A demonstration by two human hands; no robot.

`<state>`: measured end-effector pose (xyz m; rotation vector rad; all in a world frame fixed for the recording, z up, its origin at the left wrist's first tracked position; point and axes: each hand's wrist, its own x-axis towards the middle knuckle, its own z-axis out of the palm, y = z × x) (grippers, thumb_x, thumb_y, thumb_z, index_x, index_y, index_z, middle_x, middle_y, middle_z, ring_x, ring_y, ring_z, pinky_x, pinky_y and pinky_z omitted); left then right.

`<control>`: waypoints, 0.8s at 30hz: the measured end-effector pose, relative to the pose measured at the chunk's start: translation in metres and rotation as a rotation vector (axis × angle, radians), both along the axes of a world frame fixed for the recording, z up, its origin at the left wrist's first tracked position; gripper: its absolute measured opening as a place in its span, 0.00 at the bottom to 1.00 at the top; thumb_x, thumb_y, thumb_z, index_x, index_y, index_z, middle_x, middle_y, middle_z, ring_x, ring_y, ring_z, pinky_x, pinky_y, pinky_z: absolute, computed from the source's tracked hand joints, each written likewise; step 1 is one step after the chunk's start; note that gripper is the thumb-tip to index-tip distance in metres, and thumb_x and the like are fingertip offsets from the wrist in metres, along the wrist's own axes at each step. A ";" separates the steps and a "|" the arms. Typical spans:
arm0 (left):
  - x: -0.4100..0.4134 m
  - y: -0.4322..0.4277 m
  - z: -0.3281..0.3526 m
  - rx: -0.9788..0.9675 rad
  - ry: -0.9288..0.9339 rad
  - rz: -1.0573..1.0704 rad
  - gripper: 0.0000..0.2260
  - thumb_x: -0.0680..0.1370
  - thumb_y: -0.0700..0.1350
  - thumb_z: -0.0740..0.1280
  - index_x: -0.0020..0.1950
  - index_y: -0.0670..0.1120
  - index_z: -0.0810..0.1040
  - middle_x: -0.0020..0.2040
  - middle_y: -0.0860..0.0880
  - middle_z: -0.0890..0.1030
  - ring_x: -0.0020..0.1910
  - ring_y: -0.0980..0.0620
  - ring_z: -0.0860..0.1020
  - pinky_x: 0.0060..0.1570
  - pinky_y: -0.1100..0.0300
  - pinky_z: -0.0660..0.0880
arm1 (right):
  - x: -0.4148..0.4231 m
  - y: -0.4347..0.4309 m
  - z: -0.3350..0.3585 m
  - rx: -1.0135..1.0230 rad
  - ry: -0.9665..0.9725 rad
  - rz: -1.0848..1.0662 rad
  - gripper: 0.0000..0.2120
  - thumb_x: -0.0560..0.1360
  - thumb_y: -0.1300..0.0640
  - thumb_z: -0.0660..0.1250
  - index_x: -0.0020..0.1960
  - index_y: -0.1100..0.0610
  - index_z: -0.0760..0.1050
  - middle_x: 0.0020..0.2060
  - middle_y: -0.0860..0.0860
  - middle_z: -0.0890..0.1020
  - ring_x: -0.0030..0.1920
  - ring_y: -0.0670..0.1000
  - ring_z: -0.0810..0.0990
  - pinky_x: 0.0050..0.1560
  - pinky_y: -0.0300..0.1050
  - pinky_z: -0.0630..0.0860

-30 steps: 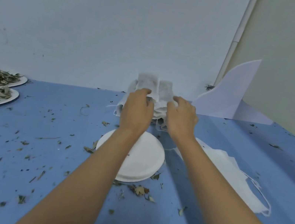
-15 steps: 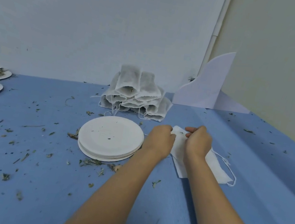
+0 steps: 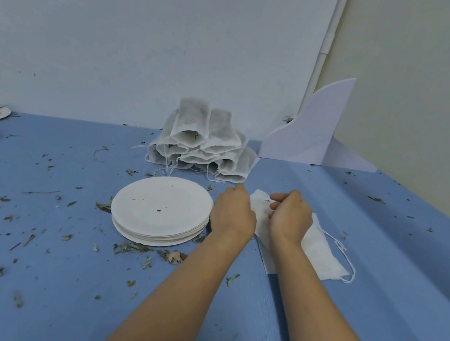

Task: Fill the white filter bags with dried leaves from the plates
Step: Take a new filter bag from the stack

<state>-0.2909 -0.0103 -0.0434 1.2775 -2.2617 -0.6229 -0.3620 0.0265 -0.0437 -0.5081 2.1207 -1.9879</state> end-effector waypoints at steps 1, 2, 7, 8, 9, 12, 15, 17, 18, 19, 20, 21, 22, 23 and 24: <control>0.000 0.000 0.000 0.000 0.035 0.013 0.16 0.77 0.36 0.61 0.65 0.39 0.68 0.63 0.41 0.72 0.62 0.43 0.71 0.55 0.54 0.68 | 0.001 0.000 0.000 -0.010 -0.007 -0.002 0.20 0.77 0.61 0.51 0.32 0.56 0.75 0.31 0.50 0.77 0.46 0.59 0.77 0.55 0.54 0.72; 0.000 0.000 0.001 0.020 0.077 0.030 0.17 0.77 0.36 0.61 0.65 0.39 0.68 0.64 0.41 0.72 0.62 0.43 0.71 0.55 0.55 0.68 | 0.002 0.000 0.000 -0.025 -0.012 -0.003 0.19 0.77 0.61 0.51 0.32 0.56 0.75 0.30 0.50 0.77 0.44 0.58 0.77 0.53 0.53 0.72; 0.004 -0.002 0.016 0.128 0.358 0.086 0.11 0.76 0.38 0.65 0.58 0.41 0.78 0.56 0.46 0.80 0.56 0.48 0.77 0.44 0.65 0.65 | 0.007 0.003 0.008 -0.227 -0.034 0.031 0.15 0.76 0.61 0.54 0.35 0.57 0.76 0.30 0.50 0.76 0.30 0.47 0.73 0.38 0.46 0.71; 0.008 -0.003 0.022 0.090 0.425 0.104 0.09 0.76 0.41 0.66 0.55 0.43 0.80 0.53 0.47 0.81 0.54 0.48 0.77 0.43 0.65 0.65 | 0.009 0.004 0.013 -0.274 -0.010 0.042 0.13 0.76 0.62 0.55 0.38 0.56 0.76 0.31 0.50 0.76 0.27 0.45 0.72 0.35 0.43 0.70; 0.013 -0.004 0.029 0.039 0.495 0.141 0.08 0.76 0.43 0.66 0.53 0.44 0.81 0.51 0.47 0.81 0.52 0.48 0.78 0.42 0.63 0.66 | 0.012 0.004 0.018 -0.313 0.024 0.063 0.11 0.77 0.62 0.57 0.41 0.56 0.76 0.31 0.49 0.76 0.26 0.44 0.72 0.33 0.42 0.70; 0.036 -0.014 0.053 -0.169 0.727 0.387 0.08 0.76 0.49 0.68 0.50 0.48 0.83 0.54 0.48 0.78 0.56 0.47 0.74 0.47 0.57 0.68 | 0.026 0.003 0.035 -0.400 0.120 0.277 0.11 0.77 0.63 0.61 0.55 0.51 0.74 0.36 0.51 0.79 0.30 0.45 0.78 0.32 0.38 0.74; 0.076 -0.025 0.069 -0.594 0.795 0.595 0.04 0.74 0.46 0.70 0.46 0.49 0.84 0.52 0.50 0.80 0.57 0.45 0.73 0.53 0.55 0.63 | 0.049 -0.003 0.044 -0.398 0.186 0.545 0.20 0.77 0.65 0.62 0.62 0.45 0.71 0.42 0.55 0.83 0.41 0.50 0.83 0.41 0.41 0.80; 0.102 -0.034 0.061 -0.800 0.674 0.531 0.03 0.72 0.41 0.71 0.44 0.46 0.83 0.47 0.47 0.82 0.50 0.43 0.78 0.50 0.50 0.68 | 0.065 -0.011 0.044 -0.363 0.244 0.647 0.20 0.77 0.62 0.64 0.64 0.44 0.69 0.44 0.55 0.84 0.45 0.51 0.83 0.47 0.42 0.80; 0.114 -0.037 0.051 -0.842 0.586 0.453 0.04 0.71 0.38 0.71 0.44 0.44 0.83 0.44 0.46 0.82 0.45 0.42 0.79 0.46 0.51 0.70 | 0.073 -0.015 0.042 -0.328 0.270 0.676 0.20 0.77 0.60 0.65 0.64 0.42 0.69 0.43 0.53 0.83 0.45 0.50 0.83 0.48 0.42 0.79; 0.126 -0.038 0.040 -0.862 0.493 0.373 0.05 0.70 0.36 0.71 0.44 0.43 0.83 0.42 0.45 0.82 0.41 0.42 0.80 0.41 0.52 0.71 | 0.080 -0.019 0.038 -0.280 0.289 0.698 0.20 0.77 0.57 0.66 0.64 0.40 0.68 0.42 0.52 0.83 0.45 0.50 0.82 0.47 0.40 0.78; 0.135 -0.038 0.028 -0.874 0.405 0.309 0.05 0.69 0.35 0.72 0.43 0.42 0.83 0.41 0.44 0.82 0.37 0.42 0.79 0.36 0.53 0.72 | 0.087 -0.022 0.034 -0.223 0.301 0.718 0.20 0.76 0.54 0.67 0.63 0.38 0.68 0.41 0.51 0.82 0.46 0.51 0.81 0.46 0.40 0.76; 0.143 -0.037 0.017 -0.874 0.336 0.258 0.05 0.69 0.35 0.74 0.42 0.42 0.83 0.39 0.45 0.82 0.33 0.43 0.79 0.32 0.54 0.72 | 0.093 -0.025 0.029 -0.165 0.310 0.737 0.19 0.76 0.53 0.67 0.62 0.36 0.68 0.42 0.53 0.81 0.46 0.52 0.81 0.46 0.40 0.75; 0.149 -0.036 0.009 -0.868 0.290 0.216 0.05 0.68 0.35 0.75 0.41 0.43 0.84 0.38 0.45 0.81 0.29 0.44 0.77 0.27 0.56 0.71 | 0.097 -0.028 0.023 -0.117 0.320 0.750 0.17 0.76 0.51 0.67 0.60 0.35 0.69 0.43 0.54 0.82 0.47 0.54 0.80 0.45 0.40 0.74; 0.153 -0.035 0.003 -0.871 0.258 0.184 0.04 0.68 0.36 0.76 0.40 0.43 0.84 0.36 0.46 0.81 0.26 0.45 0.76 0.23 0.57 0.70 | 0.100 -0.029 0.018 -0.087 0.329 0.750 0.15 0.75 0.51 0.67 0.58 0.35 0.70 0.44 0.55 0.82 0.48 0.54 0.80 0.45 0.41 0.74; 0.155 -0.034 0.000 -0.880 0.235 0.161 0.04 0.68 0.37 0.76 0.39 0.44 0.84 0.35 0.47 0.80 0.23 0.45 0.73 0.20 0.59 0.68 | 0.102 -0.029 0.014 -0.082 0.333 0.742 0.14 0.76 0.51 0.67 0.56 0.36 0.71 0.44 0.55 0.82 0.48 0.54 0.81 0.45 0.42 0.74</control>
